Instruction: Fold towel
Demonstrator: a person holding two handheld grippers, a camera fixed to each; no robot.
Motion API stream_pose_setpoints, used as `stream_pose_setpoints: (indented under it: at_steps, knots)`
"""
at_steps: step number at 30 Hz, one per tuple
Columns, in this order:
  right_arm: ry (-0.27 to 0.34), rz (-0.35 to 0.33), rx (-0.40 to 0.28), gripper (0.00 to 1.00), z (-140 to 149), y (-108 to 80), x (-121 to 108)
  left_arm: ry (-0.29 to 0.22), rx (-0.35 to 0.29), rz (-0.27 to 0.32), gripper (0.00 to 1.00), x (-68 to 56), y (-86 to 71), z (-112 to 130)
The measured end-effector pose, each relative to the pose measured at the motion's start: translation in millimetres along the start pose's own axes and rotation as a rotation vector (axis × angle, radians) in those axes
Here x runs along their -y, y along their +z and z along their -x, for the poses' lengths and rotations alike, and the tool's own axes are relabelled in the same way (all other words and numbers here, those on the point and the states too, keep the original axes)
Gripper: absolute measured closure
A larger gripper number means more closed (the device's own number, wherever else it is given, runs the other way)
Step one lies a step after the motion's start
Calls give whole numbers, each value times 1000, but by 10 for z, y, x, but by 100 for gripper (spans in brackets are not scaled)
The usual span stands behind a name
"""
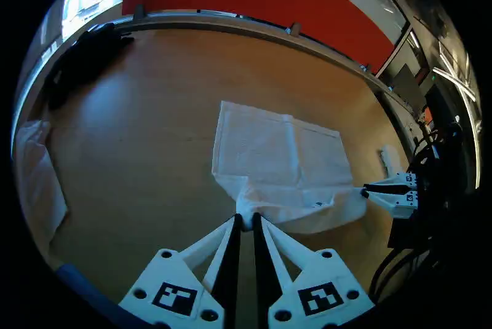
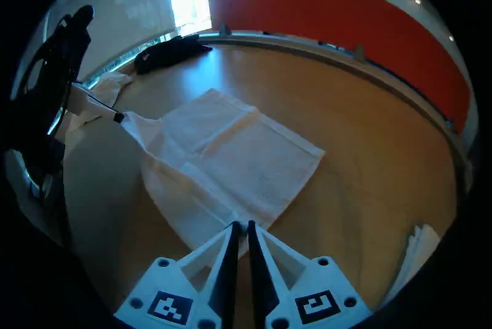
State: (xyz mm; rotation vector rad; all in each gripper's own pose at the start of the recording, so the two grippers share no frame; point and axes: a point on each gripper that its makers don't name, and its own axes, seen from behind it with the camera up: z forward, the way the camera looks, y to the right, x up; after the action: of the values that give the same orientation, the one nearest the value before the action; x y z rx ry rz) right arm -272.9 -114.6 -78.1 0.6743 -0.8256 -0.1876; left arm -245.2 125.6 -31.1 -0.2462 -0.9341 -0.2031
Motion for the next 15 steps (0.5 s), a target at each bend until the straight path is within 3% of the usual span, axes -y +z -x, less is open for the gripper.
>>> stream_pose_setpoints:
  at_steps: [15]
  knots:
    - [-16, 14, -36, 89, -205, -107, -17, -24, 0, -2, 86, -10, -108, 16]
